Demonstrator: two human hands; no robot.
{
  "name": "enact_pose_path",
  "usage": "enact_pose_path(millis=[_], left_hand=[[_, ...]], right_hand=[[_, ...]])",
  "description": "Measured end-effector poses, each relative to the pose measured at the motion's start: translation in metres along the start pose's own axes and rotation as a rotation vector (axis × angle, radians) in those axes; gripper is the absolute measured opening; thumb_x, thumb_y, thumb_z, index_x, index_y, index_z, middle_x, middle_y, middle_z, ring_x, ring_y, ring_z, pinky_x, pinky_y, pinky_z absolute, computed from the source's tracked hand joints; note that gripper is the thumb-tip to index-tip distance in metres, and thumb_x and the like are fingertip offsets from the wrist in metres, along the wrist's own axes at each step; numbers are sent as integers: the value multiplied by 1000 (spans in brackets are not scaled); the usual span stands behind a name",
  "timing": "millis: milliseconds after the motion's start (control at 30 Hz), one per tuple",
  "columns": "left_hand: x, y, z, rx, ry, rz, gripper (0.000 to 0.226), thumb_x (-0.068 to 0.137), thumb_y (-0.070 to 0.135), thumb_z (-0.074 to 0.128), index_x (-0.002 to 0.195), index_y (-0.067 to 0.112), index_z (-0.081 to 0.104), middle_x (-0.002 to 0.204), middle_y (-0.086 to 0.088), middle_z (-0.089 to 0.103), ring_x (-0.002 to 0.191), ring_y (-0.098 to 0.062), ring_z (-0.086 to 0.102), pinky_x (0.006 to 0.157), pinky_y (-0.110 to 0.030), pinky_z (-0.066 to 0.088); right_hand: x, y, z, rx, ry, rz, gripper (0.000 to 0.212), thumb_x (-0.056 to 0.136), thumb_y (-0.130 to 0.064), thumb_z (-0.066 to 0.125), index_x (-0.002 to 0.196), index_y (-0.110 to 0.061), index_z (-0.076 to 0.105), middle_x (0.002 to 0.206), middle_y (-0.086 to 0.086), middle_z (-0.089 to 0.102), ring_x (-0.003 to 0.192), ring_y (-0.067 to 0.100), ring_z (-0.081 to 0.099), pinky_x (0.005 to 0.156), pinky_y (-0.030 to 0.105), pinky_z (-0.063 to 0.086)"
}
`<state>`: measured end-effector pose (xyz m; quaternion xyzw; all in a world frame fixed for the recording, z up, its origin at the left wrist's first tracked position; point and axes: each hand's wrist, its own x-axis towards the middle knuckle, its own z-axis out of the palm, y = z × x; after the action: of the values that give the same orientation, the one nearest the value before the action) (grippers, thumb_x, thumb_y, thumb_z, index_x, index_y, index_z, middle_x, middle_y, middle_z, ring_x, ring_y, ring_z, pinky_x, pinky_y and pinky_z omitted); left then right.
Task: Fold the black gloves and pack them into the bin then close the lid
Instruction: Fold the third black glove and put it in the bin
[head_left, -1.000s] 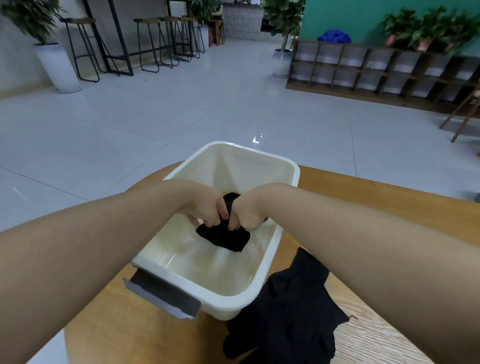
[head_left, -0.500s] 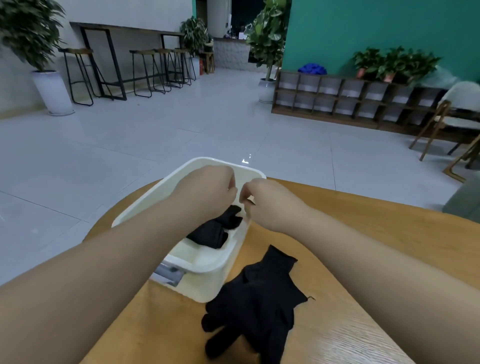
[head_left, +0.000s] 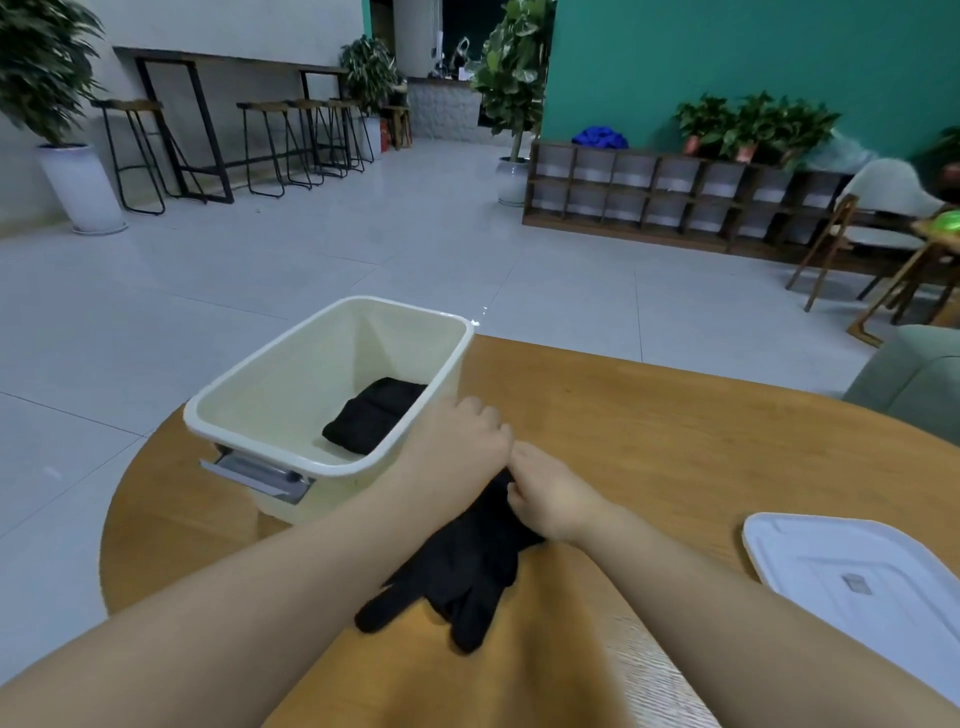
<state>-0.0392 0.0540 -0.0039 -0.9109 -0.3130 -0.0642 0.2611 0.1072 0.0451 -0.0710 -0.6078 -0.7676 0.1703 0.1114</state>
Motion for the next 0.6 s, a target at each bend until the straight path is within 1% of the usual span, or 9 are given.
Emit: enact_pose_path(millis=[33,100,167,233,300,367,433,500,600], left_hand=[[-2,7,7,-27,-65,1,19,49,5,64,65,13,59,65,-4,61,61,-22,59,54,-28,41],[-7,19,25,-99,-288,-47,18,81,7,56,99,8,56,100,-9,61,94,-27,57,75,-35,42],[-13,29,34,-197,-456,-133,19,91,10,47,110,9,52,111,-10,56,102,-27,53,80,-35,42],[-17,40,44,-361,-506,-238,20,95,19,45,111,10,52,113,-9,56,99,-25,55,75,-34,43],[-21,48,52,-481,-516,-322,31,94,35,45,113,11,53,114,-7,54,97,-24,56,73,-32,44],[-20,56,57,-492,-474,-333,45,89,48,48,117,13,51,115,-6,53,100,-24,55,78,-33,48],[-16,63,61,-512,-481,-334,61,80,59,54,122,16,48,120,-5,51,106,-24,52,86,-37,48],[-13,67,64,-554,-521,-333,71,75,62,58,130,20,43,132,-3,46,120,-25,46,97,-42,42],[-14,66,69,-625,-460,-322,64,82,53,57,137,26,40,148,1,32,141,-22,22,115,-47,21]], right_hand=[[-2,4,6,-29,-76,-10,50,91,-6,39,139,-13,35,144,7,40,135,24,35,109,39,33],[-9,11,15,-84,-209,21,56,97,-18,35,150,-23,18,160,-4,16,147,18,9,119,47,14],[-14,17,20,-126,-238,69,54,101,-30,31,152,-27,15,161,-8,8,149,15,1,120,49,7],[-20,21,21,-160,-169,127,53,100,-36,31,151,-26,20,160,-6,13,148,16,7,119,46,12],[-23,18,21,-219,-78,201,51,99,-39,33,147,-23,29,156,-2,25,144,21,20,113,42,25],[-30,16,20,-266,2,303,48,97,-41,35,140,-19,41,145,2,39,134,24,32,104,39,35],[-36,15,18,-279,35,397,44,95,-42,38,129,-16,50,133,5,45,125,25,38,97,37,41],[-42,15,16,-255,36,431,41,93,-43,42,120,-14,56,121,7,49,115,25,45,91,36,44],[-52,17,11,-131,26,398,35,88,-44,51,103,-15,65,95,2,51,96,24,54,79,34,47]])
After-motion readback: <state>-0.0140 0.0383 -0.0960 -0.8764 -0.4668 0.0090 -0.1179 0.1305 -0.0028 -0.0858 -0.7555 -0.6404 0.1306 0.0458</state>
